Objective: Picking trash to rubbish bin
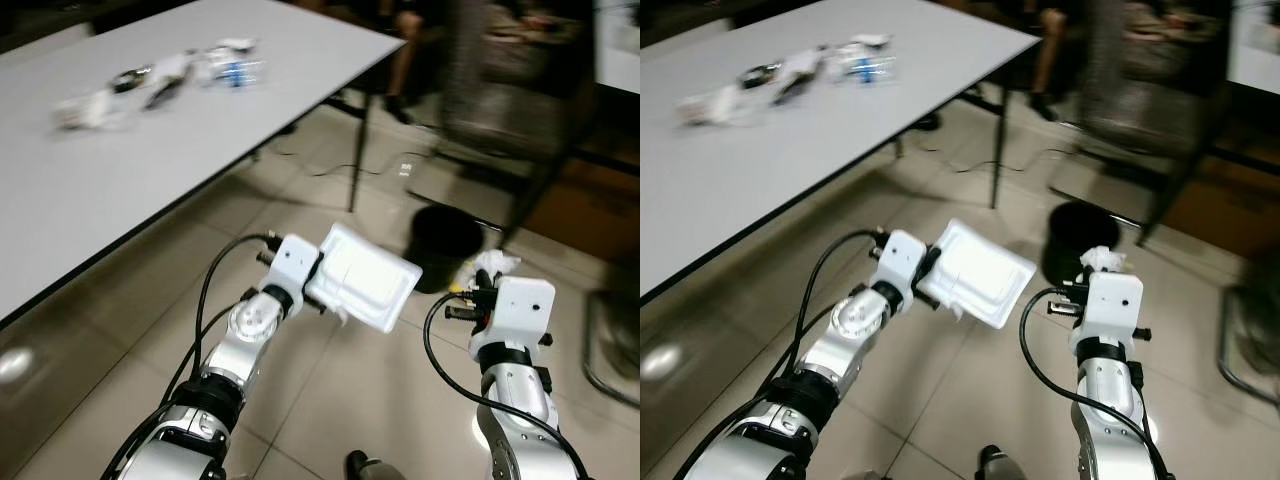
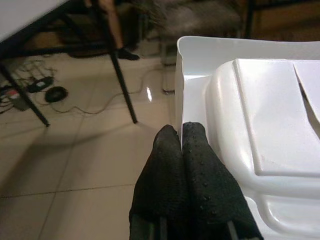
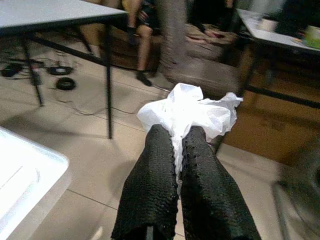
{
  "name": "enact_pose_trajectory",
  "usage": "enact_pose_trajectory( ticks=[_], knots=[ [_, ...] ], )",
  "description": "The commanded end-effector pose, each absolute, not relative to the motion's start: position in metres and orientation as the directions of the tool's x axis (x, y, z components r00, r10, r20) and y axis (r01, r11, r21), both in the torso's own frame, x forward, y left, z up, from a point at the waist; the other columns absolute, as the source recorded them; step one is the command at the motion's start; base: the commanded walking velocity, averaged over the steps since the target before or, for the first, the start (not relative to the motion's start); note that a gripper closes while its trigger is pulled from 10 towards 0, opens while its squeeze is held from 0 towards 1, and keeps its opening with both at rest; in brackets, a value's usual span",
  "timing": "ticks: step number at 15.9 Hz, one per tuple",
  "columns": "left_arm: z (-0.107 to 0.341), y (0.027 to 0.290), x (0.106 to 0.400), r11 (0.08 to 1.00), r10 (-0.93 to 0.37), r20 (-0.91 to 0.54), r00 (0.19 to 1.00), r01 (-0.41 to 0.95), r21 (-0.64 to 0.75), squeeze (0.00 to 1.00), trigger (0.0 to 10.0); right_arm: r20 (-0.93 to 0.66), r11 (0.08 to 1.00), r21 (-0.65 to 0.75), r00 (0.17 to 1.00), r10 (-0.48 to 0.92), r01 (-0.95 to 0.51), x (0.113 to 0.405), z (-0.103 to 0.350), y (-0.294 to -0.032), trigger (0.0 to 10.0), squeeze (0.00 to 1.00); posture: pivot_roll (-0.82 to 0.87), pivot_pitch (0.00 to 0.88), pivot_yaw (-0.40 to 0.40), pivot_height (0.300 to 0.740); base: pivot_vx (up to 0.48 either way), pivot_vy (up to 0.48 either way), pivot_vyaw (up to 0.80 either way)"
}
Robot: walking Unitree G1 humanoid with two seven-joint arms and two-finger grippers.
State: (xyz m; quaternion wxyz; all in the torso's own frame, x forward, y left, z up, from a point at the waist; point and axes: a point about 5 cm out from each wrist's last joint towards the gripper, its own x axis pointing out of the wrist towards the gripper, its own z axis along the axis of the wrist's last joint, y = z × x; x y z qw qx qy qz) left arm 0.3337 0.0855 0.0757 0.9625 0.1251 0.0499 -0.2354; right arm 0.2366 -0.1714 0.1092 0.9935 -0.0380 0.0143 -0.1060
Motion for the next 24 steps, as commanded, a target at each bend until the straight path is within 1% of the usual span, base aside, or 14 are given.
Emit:
enact_pose_trajectory(
  ticks=[1, 2, 3, 4, 5, 6, 7, 8, 10, 12, 13, 14, 16, 24],
  knots=[
    [0.065, 0.089, 0.332, 0.853, -0.425, -0.203, 0.882, 0.465, 0.235, 0.00, 0.5, -0.050, 0.972, -0.067, 0.972, -0.230, 0.226, 0.237, 0.098, -0.178, 10.0, 0.00, 0.06, 0.087, -0.010, 0.740, 0.000, 0.000, -0.79],
    [0.062, 0.090, 0.331, 0.852, -0.421, -0.215, 0.881, 0.465, 0.241, 0.00, 0.5, -0.063, 0.971, -0.063, 0.970, -0.234, 0.230, 0.237, 0.094, -0.179, 10.0, 0.00, 0.06, 0.086, -0.010, 0.740, 0.000, 0.000, -0.79],
    [0.054, 0.093, 0.329, 0.852, -0.403, -0.251, 0.880, 0.461, 0.248, 0.00, 1.4, -0.092, 0.969, -0.047, 0.965, -0.245, 0.241, 0.238, 0.083, -0.182, 10.0, 0.00, 0.06, 0.084, -0.009, 0.740, 0.000, 0.000, -0.79],
    [0.041, 0.096, 0.325, 0.843, -0.380, -0.318, 0.869, 0.467, 0.268, 0.00, 3.2, -0.171, 0.966, -0.015, 0.951, -0.256, 0.257, 0.240, 0.060, -0.186, 10.0, 0.00, 0.06, 0.079, -0.006, 0.740, 0.000, 0.000, -0.79],
    [0.033, 0.100, 0.322, 0.843, -0.353, -0.362, 0.863, 0.461, 0.277, 0.00, 4.3, -0.221, 0.963, 0.010, 0.940, -0.260, 0.269, 0.241, 0.046, -0.188, 10.0, 0.00, 0.06, 0.076, -0.006, 0.740, 0.000, 0.000, -0.79],
    [0.028, 0.103, 0.319, 0.840, -0.335, -0.391, 0.857, 0.460, 0.289, 0.00, 7.0, -0.245, 0.964, 0.011, 0.936, -0.254, 0.265, 0.242, 0.038, -0.187, 10.0, 0.00, 0.06, 0.075, -0.007, 0.740, 0.000, 0.000, -0.79],
    [0.023, 0.105, 0.317, 0.835, -0.319, -0.412, 0.853, 0.459, 0.304, 0.00, 8.6, -0.267, 0.967, 0.010, 0.932, -0.243, 0.255, 0.243, 0.031, -0.186, 10.0, 0.00, 0.06, 0.072, -0.007, 0.740, 0.000, 0.000, -0.79],
    [0.019, 0.107, 0.315, 0.834, -0.303, -0.433, 0.849, 0.456, 0.311, 0.00, 9.9, -0.295, 0.969, 0.016, 0.927, -0.231, 0.246, 0.243, 0.023, -0.184, 10.0, 0.00, 0.06, 0.072, -0.007, 0.740, 0.000, 0.000, -0.79],
    [0.010, 0.110, 0.308, 0.820, -0.285, -0.479, 0.831, 0.470, 0.328, 0.00, 10.0, -0.354, 0.974, 0.024, 0.913, -0.202, 0.225, 0.240, 0.005, -0.179, 10.0, 0.00, 0.06, 0.072, -0.007, 0.740, 0.000, 0.000, -0.79],
    [-0.002, 0.114, 0.299, 0.810, -0.254, -0.546, 0.799, 0.483, 0.331, 0.00, 10.0, -0.440, 0.971, 0.035, 0.876, -0.199, 0.238, 0.234, -0.020, -0.177, 10.0, 0.00, 0.05, 0.078, -0.009, 0.740, 0.000, 0.000, -0.79],
    [-0.003, 0.114, 0.298, 0.806, -0.255, -0.552, 0.794, 0.490, 0.332, 0.00, 10.0, -0.451, 0.971, 0.029, 0.870, -0.200, 0.238, 0.233, -0.023, -0.177, 10.0, 0.00, 0.05, 0.078, -0.009, 0.740, 0.000, 0.000, -0.79],
    [-0.009, 0.116, 0.292, 0.792, -0.254, -0.582, 0.773, 0.511, 0.335, 0.00, 10.0, -0.502, 0.968, 0.032, 0.842, -0.199, 0.248, 0.226, -0.035, -0.178, 10.0, 0.00, 0.05, 0.079, -0.008, 0.740, 0.000, 0.000, -0.79],
    [-0.016, 0.118, 0.286, 0.769, -0.249, -0.612, 0.750, 0.537, 0.346, 0.00, 10.0, -0.548, 0.970, 0.027, 0.815, -0.187, 0.241, 0.218, -0.047, -0.177, 10.0, 0.00, 0.05, 0.081, -0.006, 0.740, 0.000, 0.000, -0.79],
    [-0.030, 0.126, 0.270, 0.718, -0.233, -0.663, 0.711, 0.586, 0.376, 0.00, 10.0, -0.613, 0.974, 0.024, 0.773, -0.163, 0.225, 0.205, -0.063, -0.176, 10.0, 0.00, 0.06, 0.075, -0.003, 0.740, 0.000, 0.000, -0.79]
  ],
)
